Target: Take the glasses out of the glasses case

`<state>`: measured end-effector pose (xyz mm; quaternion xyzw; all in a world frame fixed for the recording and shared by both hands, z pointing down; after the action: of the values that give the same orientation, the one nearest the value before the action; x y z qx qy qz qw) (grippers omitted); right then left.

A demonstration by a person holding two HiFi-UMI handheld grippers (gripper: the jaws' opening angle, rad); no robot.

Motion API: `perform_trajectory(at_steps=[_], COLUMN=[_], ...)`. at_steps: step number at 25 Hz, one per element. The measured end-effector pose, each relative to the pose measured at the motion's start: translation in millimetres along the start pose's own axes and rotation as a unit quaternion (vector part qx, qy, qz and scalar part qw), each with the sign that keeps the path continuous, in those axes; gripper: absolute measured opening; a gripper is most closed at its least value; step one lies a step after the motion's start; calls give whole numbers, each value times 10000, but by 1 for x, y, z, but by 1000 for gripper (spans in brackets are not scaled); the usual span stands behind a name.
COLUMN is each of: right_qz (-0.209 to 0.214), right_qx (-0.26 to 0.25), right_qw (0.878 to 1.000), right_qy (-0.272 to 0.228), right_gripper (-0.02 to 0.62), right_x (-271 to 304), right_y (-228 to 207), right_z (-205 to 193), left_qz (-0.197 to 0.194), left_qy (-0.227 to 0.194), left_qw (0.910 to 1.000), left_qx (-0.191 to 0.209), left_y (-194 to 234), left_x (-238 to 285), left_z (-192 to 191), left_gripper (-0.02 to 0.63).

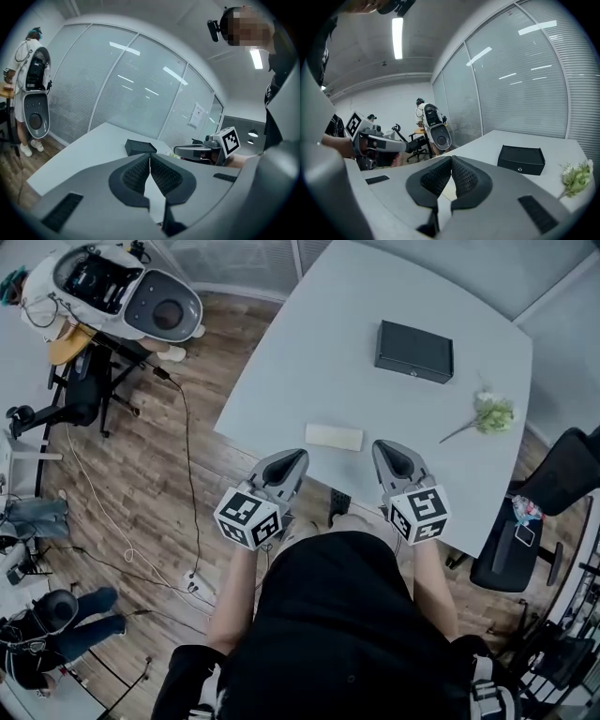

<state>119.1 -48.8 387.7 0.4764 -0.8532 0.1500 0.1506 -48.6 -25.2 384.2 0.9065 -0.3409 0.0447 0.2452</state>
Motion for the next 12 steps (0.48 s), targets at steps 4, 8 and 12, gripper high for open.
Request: perform_trajectory(at_steps=[4, 8, 12], right_qz=[131, 299, 472], right_qx=[-112, -284, -458], right_qw=[9998, 9987, 9965], right_qy=[133, 306, 524], right_gripper=[17, 18, 41], right_x=[16, 29, 47], right_y=[-16, -23, -23], right_z=[-6, -14, -25], left_qz=[124, 285, 383], left_qy=[43, 141, 333], left_qw=[9999, 9993, 9985], left_qx=[-67, -175, -194], left_y=[9, 19, 31], left_x=[21, 35, 41], left_z=[-6, -16, -25], left_gripper=[25, 25, 25])
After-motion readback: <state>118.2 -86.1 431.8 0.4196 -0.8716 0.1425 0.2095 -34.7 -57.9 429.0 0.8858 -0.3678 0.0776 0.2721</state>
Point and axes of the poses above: the fingertips, and each gripper's own axes: x forward along the fingers, y to its left, z out of its top, the point moved 3 cm from there along -x, backward along the fingers, and after that the axes turned 7 degrees about -z, right-handed, at the moved point
